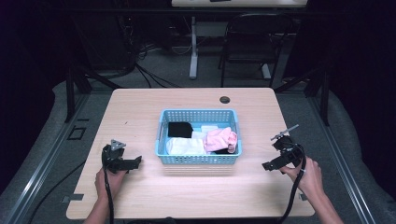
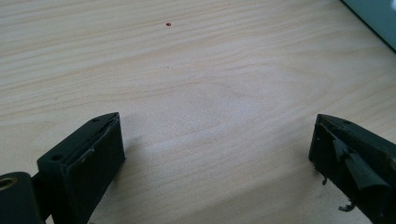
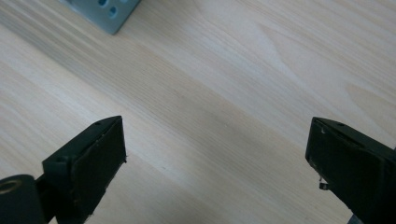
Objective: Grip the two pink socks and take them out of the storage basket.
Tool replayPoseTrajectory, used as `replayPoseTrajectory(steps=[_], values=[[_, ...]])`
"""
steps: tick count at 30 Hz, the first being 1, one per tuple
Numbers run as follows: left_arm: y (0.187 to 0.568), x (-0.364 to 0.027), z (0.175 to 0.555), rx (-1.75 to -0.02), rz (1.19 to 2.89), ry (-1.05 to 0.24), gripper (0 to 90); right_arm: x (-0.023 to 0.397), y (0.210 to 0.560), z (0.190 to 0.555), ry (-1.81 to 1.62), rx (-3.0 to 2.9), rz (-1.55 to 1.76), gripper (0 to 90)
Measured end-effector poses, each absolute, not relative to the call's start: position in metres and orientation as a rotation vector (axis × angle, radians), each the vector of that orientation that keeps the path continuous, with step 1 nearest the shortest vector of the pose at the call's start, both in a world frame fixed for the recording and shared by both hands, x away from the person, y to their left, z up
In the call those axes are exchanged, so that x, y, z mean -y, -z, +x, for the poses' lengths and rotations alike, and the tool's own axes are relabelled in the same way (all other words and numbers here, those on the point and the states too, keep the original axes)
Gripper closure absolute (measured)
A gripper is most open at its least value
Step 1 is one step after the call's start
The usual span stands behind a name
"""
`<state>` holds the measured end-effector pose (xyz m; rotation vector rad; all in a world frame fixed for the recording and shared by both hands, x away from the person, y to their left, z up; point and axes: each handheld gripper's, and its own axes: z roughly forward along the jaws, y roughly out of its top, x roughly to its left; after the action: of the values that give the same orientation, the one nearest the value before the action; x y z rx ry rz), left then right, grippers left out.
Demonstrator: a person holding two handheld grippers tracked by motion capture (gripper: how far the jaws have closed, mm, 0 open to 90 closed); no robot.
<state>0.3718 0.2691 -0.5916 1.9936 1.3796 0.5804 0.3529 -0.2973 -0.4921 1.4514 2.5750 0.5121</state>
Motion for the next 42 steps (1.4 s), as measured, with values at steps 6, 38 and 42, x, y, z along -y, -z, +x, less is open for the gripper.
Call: replayPoseTrajectory(steps=[6, 38, 42], values=[[0.592, -0.268, 0.372, -1.384, 1.988, -0.583, 3.1, 0.284, 0.480, 0.360, -0.543, -2.595, 1.420, 4.5], [0.592, -0.267, 0.372, -1.393, 1.977, -0.594, 4.3, 0.170, 0.429, 0.421, -0.568, -2.717, 1.114, 4.8], [0.592, -0.267, 0.372, -1.392, 1.977, -0.594, 4.2, 0.152, 0.435, 0.430, -0.538, -2.750, 1.078, 6.4]])
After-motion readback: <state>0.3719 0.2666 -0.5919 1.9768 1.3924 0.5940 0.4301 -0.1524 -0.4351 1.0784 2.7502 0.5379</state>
